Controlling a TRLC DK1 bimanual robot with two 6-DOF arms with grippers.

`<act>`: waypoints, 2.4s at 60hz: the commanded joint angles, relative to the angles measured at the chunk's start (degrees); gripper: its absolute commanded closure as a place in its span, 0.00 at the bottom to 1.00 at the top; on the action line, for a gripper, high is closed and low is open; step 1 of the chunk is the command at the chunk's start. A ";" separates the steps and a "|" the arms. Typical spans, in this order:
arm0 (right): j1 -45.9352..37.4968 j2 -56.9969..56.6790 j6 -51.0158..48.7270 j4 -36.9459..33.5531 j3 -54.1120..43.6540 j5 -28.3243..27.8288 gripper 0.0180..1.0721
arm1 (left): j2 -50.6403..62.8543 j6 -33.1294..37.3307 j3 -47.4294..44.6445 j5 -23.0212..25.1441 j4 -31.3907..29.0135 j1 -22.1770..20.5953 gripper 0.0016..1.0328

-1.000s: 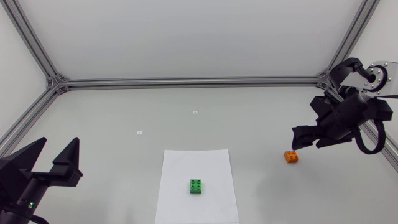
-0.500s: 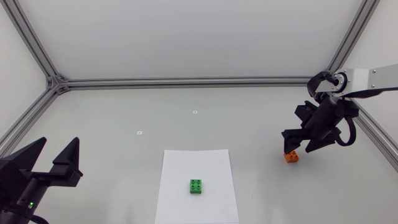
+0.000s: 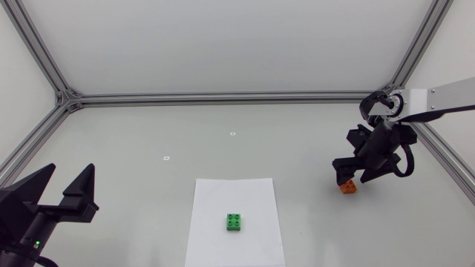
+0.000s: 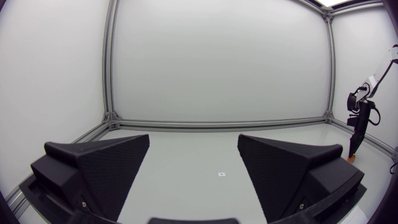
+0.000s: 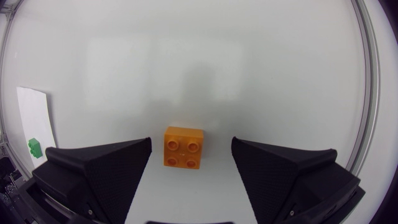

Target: Pick up the orange 2x2 brick with the right arm and stack it on top of the green 2x2 brick in the center

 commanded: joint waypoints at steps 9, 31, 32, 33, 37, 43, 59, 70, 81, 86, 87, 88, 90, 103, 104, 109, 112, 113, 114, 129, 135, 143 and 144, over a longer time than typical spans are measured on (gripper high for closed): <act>0.88 0.96 -0.22 0.96 -3.01 0.40 0.16 | -0.32 0.31 -2.35 0.16 -0.65 0.05 0.04; 2.38 -0.27 0.92 2.10 -4.51 0.40 0.22 | -0.32 0.31 -2.35 0.16 -0.65 0.05 0.04; 2.47 -0.27 0.92 2.19 -4.51 0.48 0.22 | -0.32 0.31 -2.35 0.16 -0.65 0.05 0.04; 2.47 -0.36 0.92 2.19 -4.51 0.48 0.22 | -0.32 0.31 -2.35 0.16 -0.65 0.05 0.04; 2.82 -0.62 1.45 2.37 -4.77 0.84 0.23 | -0.32 0.31 -2.35 0.16 -0.65 0.05 0.04; 2.91 -1.32 1.71 2.63 -4.86 0.84 0.28 | -0.32 0.31 -2.35 0.16 -0.65 0.05 0.04; 1.76 -2.11 1.36 2.45 -4.77 0.84 0.30 | -0.32 0.31 -2.35 0.16 -0.65 0.05 0.04; 1.15 -2.20 1.18 2.63 -4.95 0.84 0.32 | -0.32 0.31 -2.35 0.16 -0.65 0.05 0.04; 0.53 -2.38 0.83 2.98 -5.04 0.31 0.39 | -0.32 0.31 -2.35 0.16 -0.65 0.05 0.04; 0.36 -2.38 0.57 2.89 -5.12 0.22 0.41 | -0.32 0.31 -2.35 0.16 -0.65 0.05 0.04; 0.36 -2.47 0.48 2.89 -5.12 0.22 0.41 | -0.32 0.31 -2.35 0.16 -0.65 0.05 0.04; 0.36 -2.47 0.39 2.89 -5.21 0.13 0.41 | -0.32 0.40 -2.35 0.16 -0.65 0.05 0.04; 0.36 -2.55 0.39 2.98 -5.30 0.13 0.42 | -0.32 0.31 -2.35 0.16 -0.65 0.05 0.04; 1.06 -2.73 0.39 3.16 -5.65 -0.13 0.44 | -0.32 0.31 -2.35 0.16 -0.65 0.05 0.04; 1.15 -2.73 0.48 3.25 -5.65 -0.13 0.44 | -0.32 0.31 -2.35 0.16 -0.65 0.05 0.04; 1.24 -2.82 0.57 3.16 -5.65 -0.13 0.44 | -0.32 0.31 -2.35 0.16 -0.65 0.05 0.04; 1.24 -2.73 0.48 3.16 -5.65 -0.13 0.44 | -0.32 0.31 -2.35 0.16 -0.65 0.05 0.04; 1.32 -2.73 0.48 3.25 -5.65 -0.13 0.44 | -0.32 0.31 -2.35 0.16 -0.65 0.05 0.04; 1.32 -2.73 0.39 3.25 -5.65 -0.13 0.44 | -0.32 0.31 -2.35 0.16 -0.65 0.05 0.04; 1.32 -2.99 0.22 4.21 -6.09 -1.19 0.56 | -0.32 0.31 -2.35 0.16 -0.65 0.05 0.04; 1.50 -3.08 0.22 4.48 -6.18 -1.19 0.62 | -0.32 0.31 -2.35 0.16 -0.65 0.05 0.04; 1.32 -3.26 0.39 5.53 -6.71 -1.01 0.73 | -0.32 0.31 -2.35 0.16 -0.65 0.05 0.04; 1.32 -3.34 0.22 5.53 -6.79 -0.92 0.74 | -0.32 0.31 -2.35 0.16 -0.65 0.05 0.04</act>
